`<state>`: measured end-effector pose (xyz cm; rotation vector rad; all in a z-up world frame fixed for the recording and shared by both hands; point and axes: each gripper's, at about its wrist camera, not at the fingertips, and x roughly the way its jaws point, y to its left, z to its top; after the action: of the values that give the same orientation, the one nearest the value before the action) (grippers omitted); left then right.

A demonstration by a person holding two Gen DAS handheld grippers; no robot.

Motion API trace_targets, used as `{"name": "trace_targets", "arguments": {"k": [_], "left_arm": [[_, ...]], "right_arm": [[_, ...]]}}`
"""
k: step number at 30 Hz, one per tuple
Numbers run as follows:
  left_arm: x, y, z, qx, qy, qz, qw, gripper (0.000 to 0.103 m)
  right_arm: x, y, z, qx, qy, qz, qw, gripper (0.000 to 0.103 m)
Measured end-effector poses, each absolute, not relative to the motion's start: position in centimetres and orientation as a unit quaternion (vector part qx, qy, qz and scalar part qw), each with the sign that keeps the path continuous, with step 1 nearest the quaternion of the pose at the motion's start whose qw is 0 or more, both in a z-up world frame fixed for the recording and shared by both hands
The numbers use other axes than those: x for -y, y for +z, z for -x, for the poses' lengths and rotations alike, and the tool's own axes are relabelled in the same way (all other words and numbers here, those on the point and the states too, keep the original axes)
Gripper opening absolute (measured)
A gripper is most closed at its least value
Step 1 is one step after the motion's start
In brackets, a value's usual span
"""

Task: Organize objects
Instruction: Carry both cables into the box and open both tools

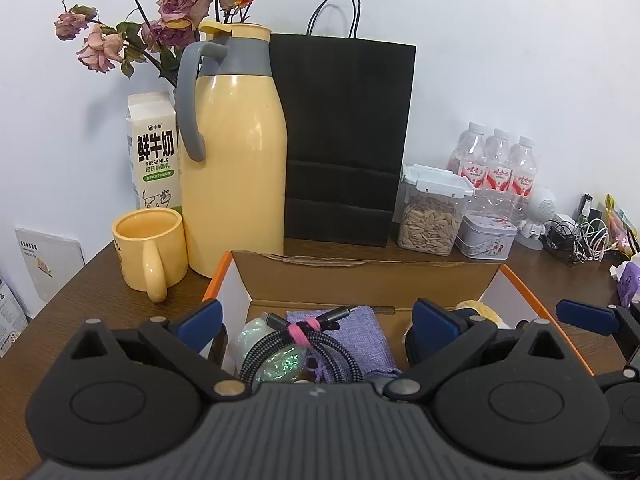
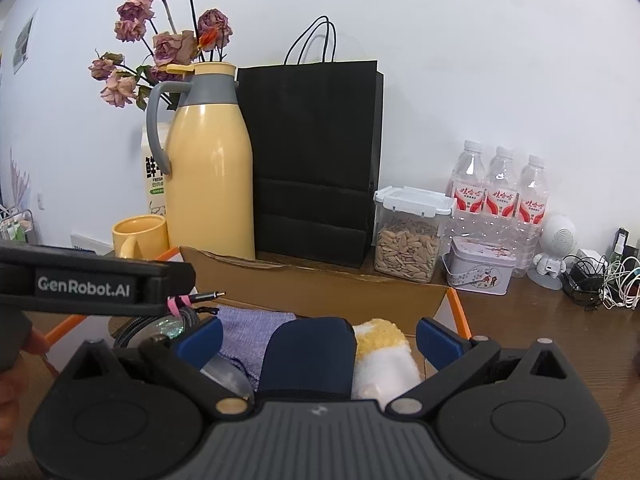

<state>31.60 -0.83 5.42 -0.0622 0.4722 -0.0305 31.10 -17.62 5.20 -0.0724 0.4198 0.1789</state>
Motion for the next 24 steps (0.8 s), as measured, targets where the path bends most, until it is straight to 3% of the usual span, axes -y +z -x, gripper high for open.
{"name": "trace_targets", "arguments": {"k": [24], "left_arm": [[-0.2, 5.7, -23.3, -0.201, -0.02, 0.024, 0.979, 0.103]], "right_arm": [[17.9, 5.3, -23.7, -0.206, 0.088, 0.045, 0.974, 0.103]]}}
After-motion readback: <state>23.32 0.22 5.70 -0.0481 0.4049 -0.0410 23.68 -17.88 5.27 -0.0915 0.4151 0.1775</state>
